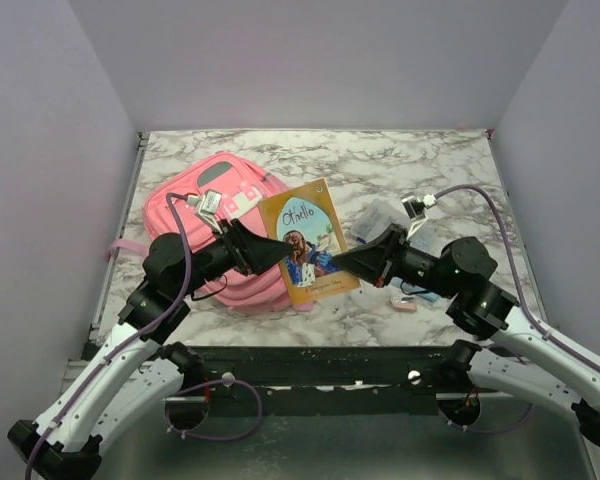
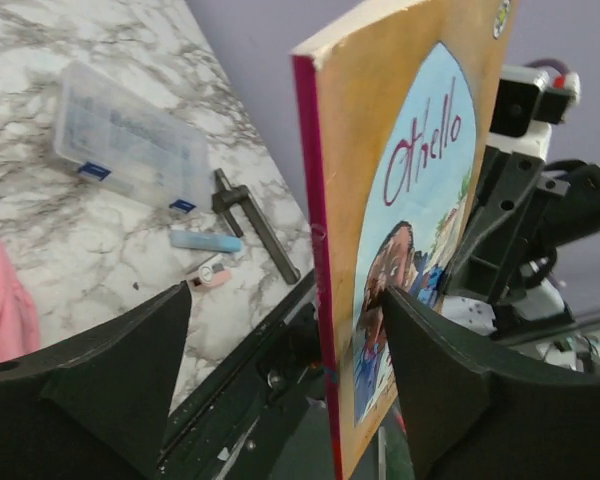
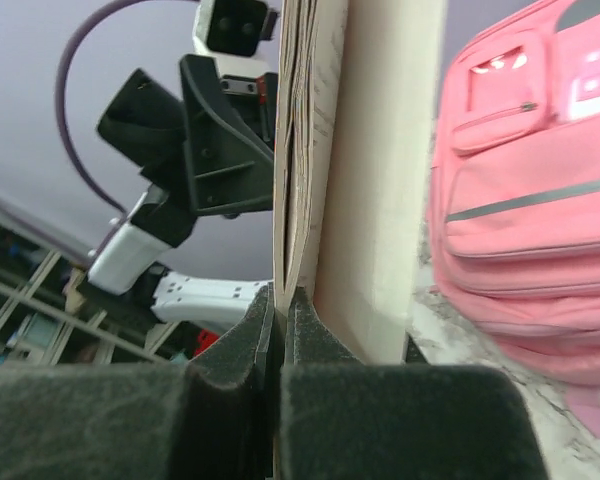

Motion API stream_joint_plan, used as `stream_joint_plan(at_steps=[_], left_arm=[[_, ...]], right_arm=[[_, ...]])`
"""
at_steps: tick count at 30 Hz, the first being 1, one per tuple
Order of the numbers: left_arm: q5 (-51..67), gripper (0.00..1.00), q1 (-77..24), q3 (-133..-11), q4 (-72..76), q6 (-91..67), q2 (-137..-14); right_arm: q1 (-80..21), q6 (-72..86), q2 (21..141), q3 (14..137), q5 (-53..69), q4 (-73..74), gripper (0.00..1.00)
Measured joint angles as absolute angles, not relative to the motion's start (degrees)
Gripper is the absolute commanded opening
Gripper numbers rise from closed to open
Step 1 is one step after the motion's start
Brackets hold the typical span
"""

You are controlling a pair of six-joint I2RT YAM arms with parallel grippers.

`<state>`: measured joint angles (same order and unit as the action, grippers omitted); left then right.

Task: Pack the student bag
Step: Pick up the book from the center of the board.

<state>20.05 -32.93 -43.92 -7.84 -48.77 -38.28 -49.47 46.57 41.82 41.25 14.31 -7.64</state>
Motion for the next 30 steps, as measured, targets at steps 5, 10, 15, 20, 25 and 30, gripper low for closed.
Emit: stream_joint_plan(at_steps=[5, 10, 15, 20, 25, 30], left_arm=[[27.22, 0.39, -32.58, -38.11, 1.91, -54.26, -34.83], [29.82, 0.13, -32.58, -38.11, 7.18, -55.20, -32.45], [28.82, 0.01, -32.29, -38.24, 8.25, -54.30, -29.52], [20.93, 0.00, -32.29, -39.57, 7.42, -53.65, -25.63], [13.06, 0.00, -32.25, -43.81, 7.46, -52.99, -24.47], [8.47, 0.00, -32.23, -45.76, 7.49, -53.36, -25.93]], right_arm=[[-49.47, 47.18, 46.24, 41.95, 22.61, -12.43, 0.01], [-49.47, 47.97, 49.21, 43.11, 26.50, -14.06, 0.32], [-49.50, 49.01, 49.91, 43.68, 24.62, -13.78, 0.65], [-49.50, 52.42, 50.22, 42.96, 21.19, -15.79, 0.84], [-49.47, 59.53, 55.02, 38.04, 22.70, -29.58, 1.00], [-49.47, 67.88, 63.81, 34.52, 26.15, -45.36, 1.00]])
